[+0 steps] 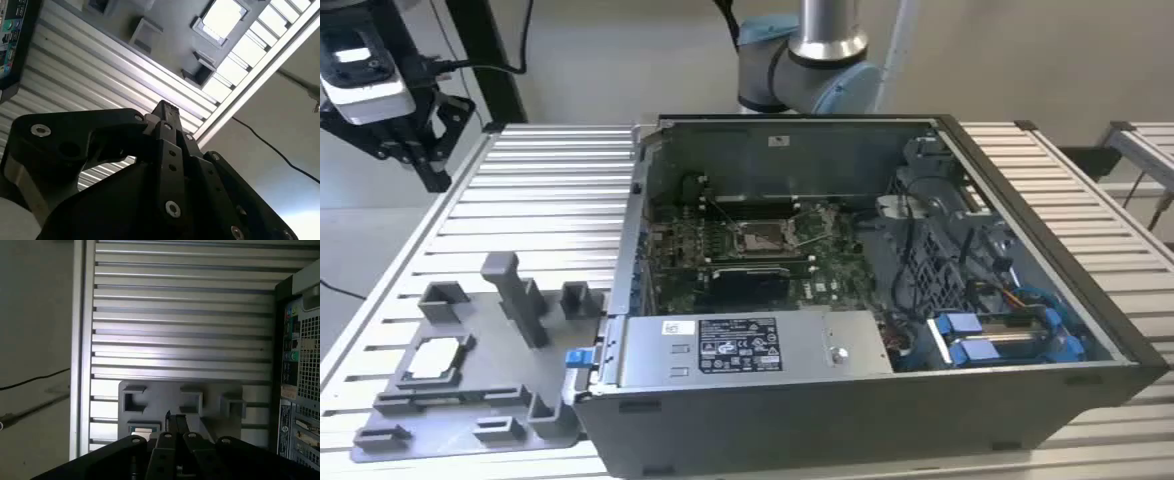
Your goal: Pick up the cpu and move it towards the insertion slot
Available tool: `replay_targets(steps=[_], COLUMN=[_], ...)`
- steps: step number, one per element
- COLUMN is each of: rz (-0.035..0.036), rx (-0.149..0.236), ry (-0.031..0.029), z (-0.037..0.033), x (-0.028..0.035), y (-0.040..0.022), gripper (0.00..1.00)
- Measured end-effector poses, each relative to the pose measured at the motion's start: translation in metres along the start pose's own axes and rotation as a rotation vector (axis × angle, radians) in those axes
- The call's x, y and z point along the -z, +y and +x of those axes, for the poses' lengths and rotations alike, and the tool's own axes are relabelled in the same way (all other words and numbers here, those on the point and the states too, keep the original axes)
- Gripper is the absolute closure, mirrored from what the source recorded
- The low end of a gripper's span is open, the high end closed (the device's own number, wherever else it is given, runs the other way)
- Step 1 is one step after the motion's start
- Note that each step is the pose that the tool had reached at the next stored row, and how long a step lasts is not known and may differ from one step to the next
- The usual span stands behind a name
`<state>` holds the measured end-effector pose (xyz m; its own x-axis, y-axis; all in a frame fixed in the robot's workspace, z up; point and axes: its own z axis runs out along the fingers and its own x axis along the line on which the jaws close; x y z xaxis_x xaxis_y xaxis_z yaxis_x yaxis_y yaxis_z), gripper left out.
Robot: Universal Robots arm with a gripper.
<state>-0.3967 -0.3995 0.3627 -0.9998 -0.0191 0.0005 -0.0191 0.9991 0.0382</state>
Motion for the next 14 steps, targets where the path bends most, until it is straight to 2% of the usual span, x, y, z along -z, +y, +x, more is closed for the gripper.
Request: replay_targets(steps=[14], rz=[0.0001], rx=[0.0], ry=[0.0001], z=[0.0002], x=[0.0001], y=[0.0], gripper=[1.0])
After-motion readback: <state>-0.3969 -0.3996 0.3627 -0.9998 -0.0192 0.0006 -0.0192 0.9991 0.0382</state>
